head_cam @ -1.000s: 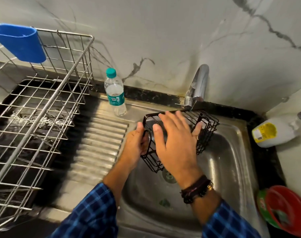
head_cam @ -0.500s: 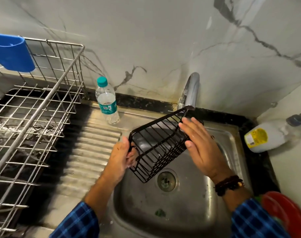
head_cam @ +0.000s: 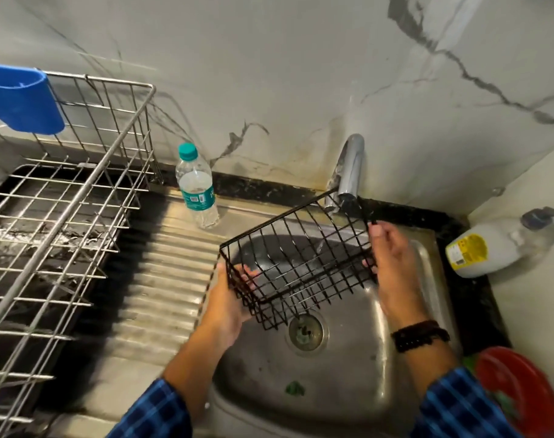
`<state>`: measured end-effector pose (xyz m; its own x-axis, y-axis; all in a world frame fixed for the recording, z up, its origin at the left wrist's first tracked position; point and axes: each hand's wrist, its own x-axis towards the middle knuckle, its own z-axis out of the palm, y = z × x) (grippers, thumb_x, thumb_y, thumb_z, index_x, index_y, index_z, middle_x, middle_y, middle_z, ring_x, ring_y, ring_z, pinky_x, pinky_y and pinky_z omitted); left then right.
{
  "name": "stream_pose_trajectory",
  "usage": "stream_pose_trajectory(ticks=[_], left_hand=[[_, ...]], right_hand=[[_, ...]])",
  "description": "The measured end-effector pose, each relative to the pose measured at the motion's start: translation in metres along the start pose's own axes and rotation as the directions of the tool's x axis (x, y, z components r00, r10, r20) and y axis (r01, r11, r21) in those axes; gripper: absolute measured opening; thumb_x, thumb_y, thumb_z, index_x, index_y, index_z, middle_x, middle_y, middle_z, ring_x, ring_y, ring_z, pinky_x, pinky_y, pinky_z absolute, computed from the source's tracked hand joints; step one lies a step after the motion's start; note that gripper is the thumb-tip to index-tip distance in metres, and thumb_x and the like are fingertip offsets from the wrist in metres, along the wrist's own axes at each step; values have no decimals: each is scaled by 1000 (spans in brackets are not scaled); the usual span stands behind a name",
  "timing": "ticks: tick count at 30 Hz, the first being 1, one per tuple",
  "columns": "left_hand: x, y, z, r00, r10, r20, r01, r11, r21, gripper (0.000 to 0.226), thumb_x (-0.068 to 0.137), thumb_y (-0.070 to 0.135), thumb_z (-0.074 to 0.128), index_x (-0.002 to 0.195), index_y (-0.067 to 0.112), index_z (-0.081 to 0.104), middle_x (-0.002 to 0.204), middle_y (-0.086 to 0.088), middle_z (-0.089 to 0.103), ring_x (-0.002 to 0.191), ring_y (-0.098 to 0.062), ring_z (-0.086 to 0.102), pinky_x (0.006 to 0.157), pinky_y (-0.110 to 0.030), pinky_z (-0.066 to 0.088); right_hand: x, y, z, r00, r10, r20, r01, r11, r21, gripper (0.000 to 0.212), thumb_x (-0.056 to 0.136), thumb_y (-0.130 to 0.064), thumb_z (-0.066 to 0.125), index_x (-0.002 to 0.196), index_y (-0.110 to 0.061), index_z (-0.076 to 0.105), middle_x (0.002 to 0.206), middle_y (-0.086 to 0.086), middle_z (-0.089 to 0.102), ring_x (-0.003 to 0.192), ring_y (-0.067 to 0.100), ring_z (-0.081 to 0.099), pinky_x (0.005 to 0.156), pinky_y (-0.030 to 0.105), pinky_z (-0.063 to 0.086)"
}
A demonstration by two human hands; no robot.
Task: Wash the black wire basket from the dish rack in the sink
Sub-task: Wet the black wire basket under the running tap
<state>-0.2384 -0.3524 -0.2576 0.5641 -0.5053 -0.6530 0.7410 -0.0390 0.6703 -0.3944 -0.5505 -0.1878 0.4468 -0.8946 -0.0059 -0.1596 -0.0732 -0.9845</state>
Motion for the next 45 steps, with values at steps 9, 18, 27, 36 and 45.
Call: stream_pose_trajectory(ticks=[9,18,27,36,45], left_hand=[[-36,27,2,920,-252,300,269,963,-19,65,88,71,43,97,13,71,113,-21,73,103,-41,69,79,-59,56],[-55,18,-24,941,132,310,-227,929,293,62,89,-15,59,132,30,54,143,1,56,120,-19,60,98,-43,54],[-54,19,-6,956,256,144,-293,800,524,31,100,3,57,126,18,60,118,-5,69,101,-18,67,82,-40,56],[-61,16,-1,890,393,233,-442,611,657,18,93,34,63,104,47,56,100,-6,71,94,-29,70,83,-49,59],[-50,10,5,929,336,158,-358,698,620,14,98,15,63,88,19,53,97,-2,65,82,-22,67,60,-30,54]], right_hand=[[-14,29,-26,913,399,81,-381,766,517,48,90,-62,54,117,-24,65,123,6,63,118,24,58,102,57,44],[-60,12,-52,681,623,386,-719,468,513,59,84,-42,72,124,-1,62,122,26,67,114,40,64,97,55,52],[-56,24,-49,841,526,130,-533,761,370,77,89,-75,39,136,-16,56,122,9,68,106,26,66,90,45,52],[-64,26,-54,901,429,-62,-433,890,-146,34,100,-40,53,118,-12,62,106,9,70,86,22,72,70,41,63],[-64,34,-55,959,263,-105,-280,817,-505,34,93,-48,55,78,-18,63,73,2,71,67,18,70,67,46,62]])
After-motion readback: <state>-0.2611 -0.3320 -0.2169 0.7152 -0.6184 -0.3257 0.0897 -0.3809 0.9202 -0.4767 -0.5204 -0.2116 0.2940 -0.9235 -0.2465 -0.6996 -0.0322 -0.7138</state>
